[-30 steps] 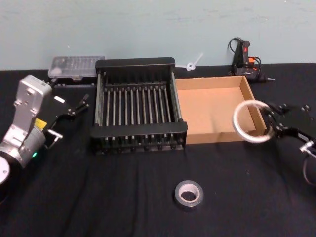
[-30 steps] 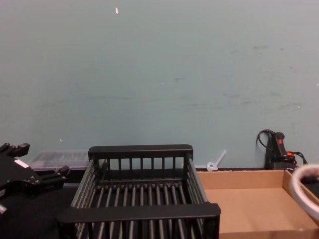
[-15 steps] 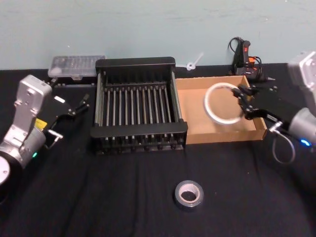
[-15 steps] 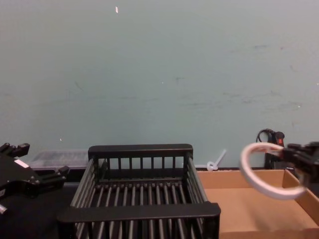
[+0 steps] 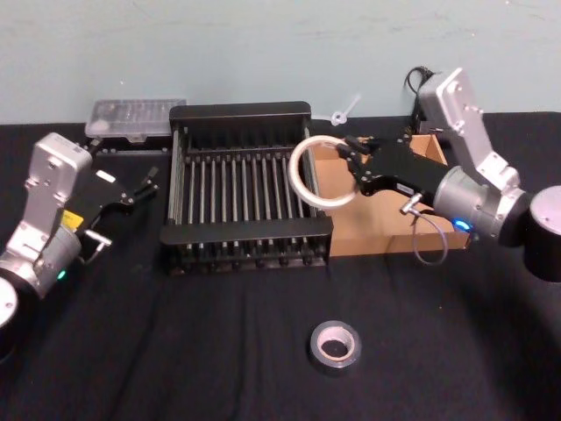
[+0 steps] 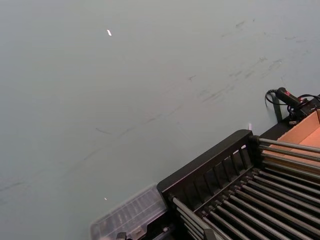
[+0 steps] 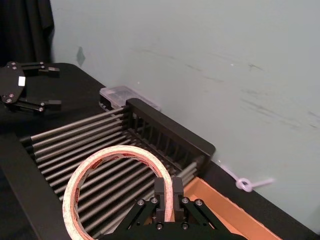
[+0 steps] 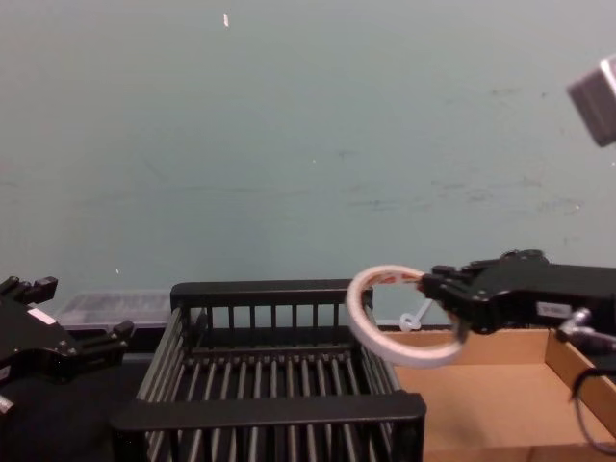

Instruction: Pick up the white tape and place it into the black box , Pick up the silver tape and place it into the brown box.

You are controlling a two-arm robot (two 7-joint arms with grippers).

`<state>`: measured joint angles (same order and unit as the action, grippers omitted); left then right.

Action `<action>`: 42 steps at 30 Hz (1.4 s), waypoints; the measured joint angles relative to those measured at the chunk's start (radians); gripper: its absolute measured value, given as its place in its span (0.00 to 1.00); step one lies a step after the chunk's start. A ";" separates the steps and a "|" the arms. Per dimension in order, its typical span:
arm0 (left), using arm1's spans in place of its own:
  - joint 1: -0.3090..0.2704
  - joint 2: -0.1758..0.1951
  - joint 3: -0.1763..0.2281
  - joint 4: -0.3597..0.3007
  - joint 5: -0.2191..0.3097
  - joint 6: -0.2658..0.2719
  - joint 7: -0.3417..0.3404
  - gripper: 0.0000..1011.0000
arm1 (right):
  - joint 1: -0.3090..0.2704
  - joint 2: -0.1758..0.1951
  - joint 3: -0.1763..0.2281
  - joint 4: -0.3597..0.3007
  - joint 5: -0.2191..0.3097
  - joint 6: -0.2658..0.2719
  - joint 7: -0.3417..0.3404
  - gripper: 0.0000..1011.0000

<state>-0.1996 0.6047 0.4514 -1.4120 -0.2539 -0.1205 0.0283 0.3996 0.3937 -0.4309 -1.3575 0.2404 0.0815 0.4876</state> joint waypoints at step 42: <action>0.000 0.000 0.000 0.000 0.000 0.000 0.000 0.99 | 0.172 -0.148 -0.099 0.263 -0.056 -0.033 0.019 0.10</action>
<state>-0.1995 0.6047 0.4514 -1.4120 -0.2539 -0.1205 0.0283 0.5713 0.2455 -0.5300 -1.0942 0.1842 0.0482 0.5068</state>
